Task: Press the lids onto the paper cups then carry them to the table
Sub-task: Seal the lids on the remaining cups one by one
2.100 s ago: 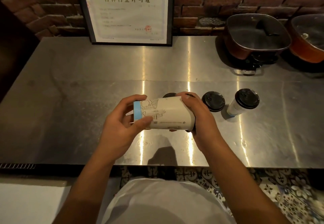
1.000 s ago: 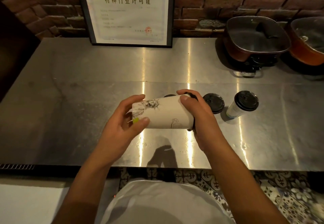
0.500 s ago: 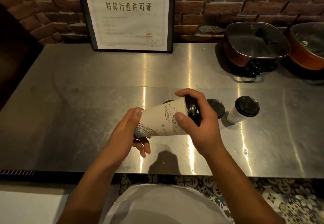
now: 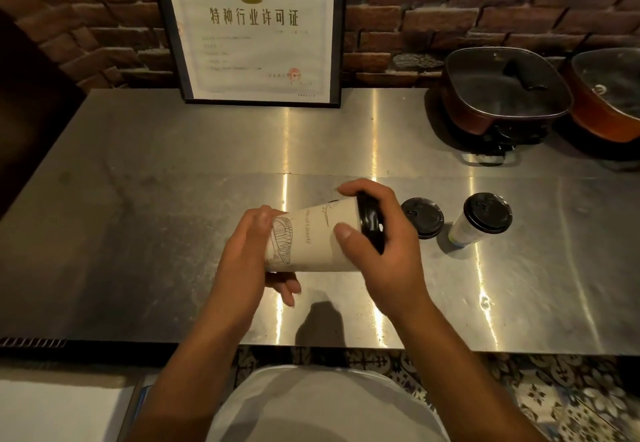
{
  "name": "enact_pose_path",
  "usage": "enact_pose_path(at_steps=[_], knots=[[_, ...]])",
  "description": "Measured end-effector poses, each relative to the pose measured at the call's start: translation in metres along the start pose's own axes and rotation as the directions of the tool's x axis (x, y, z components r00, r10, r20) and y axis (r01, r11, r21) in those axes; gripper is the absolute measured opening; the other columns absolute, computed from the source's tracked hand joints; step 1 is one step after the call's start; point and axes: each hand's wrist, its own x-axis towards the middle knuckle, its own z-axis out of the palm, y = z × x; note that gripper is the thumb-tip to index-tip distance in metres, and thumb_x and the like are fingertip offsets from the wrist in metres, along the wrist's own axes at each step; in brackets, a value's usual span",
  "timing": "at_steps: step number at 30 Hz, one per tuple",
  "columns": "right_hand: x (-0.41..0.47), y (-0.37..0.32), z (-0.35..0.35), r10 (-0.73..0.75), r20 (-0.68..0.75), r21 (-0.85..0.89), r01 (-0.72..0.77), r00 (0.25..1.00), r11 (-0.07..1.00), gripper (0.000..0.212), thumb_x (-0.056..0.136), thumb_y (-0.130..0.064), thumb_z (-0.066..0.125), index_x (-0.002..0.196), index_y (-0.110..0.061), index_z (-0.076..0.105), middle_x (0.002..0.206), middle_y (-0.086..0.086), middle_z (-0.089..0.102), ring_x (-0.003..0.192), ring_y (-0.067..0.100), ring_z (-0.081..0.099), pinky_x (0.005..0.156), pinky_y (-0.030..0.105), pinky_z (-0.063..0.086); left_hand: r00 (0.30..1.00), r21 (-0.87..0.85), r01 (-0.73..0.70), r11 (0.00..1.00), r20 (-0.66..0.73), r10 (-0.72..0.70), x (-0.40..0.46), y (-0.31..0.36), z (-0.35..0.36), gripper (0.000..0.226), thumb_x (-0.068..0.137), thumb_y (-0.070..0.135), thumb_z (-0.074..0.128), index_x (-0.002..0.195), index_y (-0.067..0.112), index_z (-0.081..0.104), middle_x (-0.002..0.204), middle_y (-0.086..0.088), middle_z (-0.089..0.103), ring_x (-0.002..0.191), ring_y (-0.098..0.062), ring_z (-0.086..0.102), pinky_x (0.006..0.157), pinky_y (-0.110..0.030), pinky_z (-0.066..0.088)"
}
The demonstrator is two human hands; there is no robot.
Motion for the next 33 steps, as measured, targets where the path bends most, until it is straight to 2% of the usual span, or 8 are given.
enact_pose_path(at_steps=[4, 10, 13, 16, 22, 26, 29, 33], knots=[[0.000, 0.005, -0.003, -0.048, 0.060, -0.087, 0.053, 0.997, 0.995, 0.049, 0.082, -0.040, 0.064, 0.128, -0.022, 0.057, 0.123, 0.004, 0.062, 0.111, 0.022, 0.063, 0.085, 0.038, 0.059, 0.987, 0.025, 0.136, 0.990, 0.086, -0.137, 0.003, 0.004, -0.007, 0.056, 0.102, 0.056, 0.037, 0.114, 0.009, 0.063, 0.081, -0.016, 0.074, 0.059, -0.032, 0.069, 0.046, -0.032, 0.056], [0.015, -0.002, -0.005, 0.514, 0.109, 0.226, -0.524, 0.851, 0.821, 0.045, 0.080, -0.050, 0.062, 0.117, -0.027, 0.069, 0.122, 0.011, 0.070, 0.097, 0.024, 0.064, 0.064, 0.029, 0.048, 0.970, 0.160, -0.242, 0.957, 0.047, 0.238, -0.002, 0.003, -0.002, 0.035, 0.089, 0.037, 0.069, 0.122, 0.037, 0.058, 0.112, 0.031, 0.064, 0.108, -0.002, 0.067, 0.070, -0.017, 0.059], [0.017, 0.002, -0.004, 0.609, 0.141, 0.247, -0.623, 0.781, 0.742, 0.050, 0.080, -0.051, 0.061, 0.119, -0.020, 0.070, 0.121, 0.016, 0.070, 0.104, 0.043, 0.066, 0.076, 0.041, 0.049, 0.951, 0.193, -0.283, 0.940, -0.075, 0.301, -0.007, -0.001, 0.007, 0.034, 0.083, 0.051, 0.074, 0.111, 0.035, 0.066, 0.107, 0.020, 0.069, 0.104, -0.006, 0.069, 0.066, -0.016, 0.058], [0.013, -0.001, 0.000, 0.483, 0.113, 0.143, -0.496, 0.868, 0.857, 0.048, 0.079, -0.052, 0.061, 0.117, -0.024, 0.067, 0.118, 0.011, 0.070, 0.096, 0.025, 0.067, 0.063, 0.024, 0.052, 0.950, 0.162, -0.238, 0.958, -0.166, 0.265, -0.005, -0.006, 0.008, 0.023, 0.084, 0.044, 0.067, 0.100, 0.028, 0.070, 0.098, 0.010, 0.071, 0.096, -0.008, 0.070, 0.061, -0.016, 0.055], [0.001, 0.002, -0.004, -0.022, 0.186, -0.265, 0.071, 0.982, 0.962, 0.054, 0.082, -0.048, 0.064, 0.132, -0.027, 0.055, 0.124, -0.005, 0.058, 0.111, 0.016, 0.062, 0.084, 0.030, 0.058, 0.955, -0.305, 0.295, 0.906, 0.051, -0.293, 0.005, -0.003, 0.003, 0.035, 0.085, 0.045, 0.066, 0.097, 0.013, 0.070, 0.089, -0.013, 0.075, 0.077, -0.027, 0.076, 0.061, -0.039, 0.061], [0.008, 0.000, -0.006, 0.169, 0.111, 0.003, -0.170, 0.979, 0.985, 0.047, 0.081, -0.045, 0.067, 0.124, -0.028, 0.062, 0.120, 0.001, 0.066, 0.105, 0.019, 0.067, 0.080, 0.036, 0.061, 0.998, -0.157, 0.066, 0.985, 0.010, -0.065, 0.003, -0.009, -0.002, 0.040, 0.082, 0.052, 0.071, 0.108, 0.022, 0.068, 0.102, -0.004, 0.074, 0.091, -0.020, 0.073, 0.071, -0.034, 0.058], [0.016, -0.002, -0.005, 0.494, 0.077, 0.221, -0.498, 0.866, 0.839, 0.040, 0.081, -0.044, 0.065, 0.117, -0.027, 0.068, 0.118, 0.007, 0.073, 0.102, 0.025, 0.070, 0.066, 0.031, 0.055, 0.976, 0.033, -0.215, 0.976, 0.023, 0.215, -0.001, -0.010, -0.002, 0.050, 0.080, 0.039, 0.075, 0.127, 0.027, 0.060, 0.119, 0.010, 0.069, 0.108, -0.016, 0.071, 0.078, -0.026, 0.060], [0.021, 0.000, -0.006, 0.650, 0.133, 0.346, -0.650, 0.748, 0.677, 0.034, 0.093, -0.035, 0.064, 0.119, -0.014, 0.071, 0.122, 0.019, 0.071, 0.118, 0.046, 0.065, 0.082, 0.055, 0.056, 0.910, 0.198, -0.385, 0.901, -0.080, 0.407, -0.005, -0.016, 0.002, 0.039, 0.082, 0.041, 0.073, 0.118, 0.033, 0.063, 0.112, 0.016, 0.070, 0.103, -0.013, 0.072, 0.076, -0.026, 0.060]])
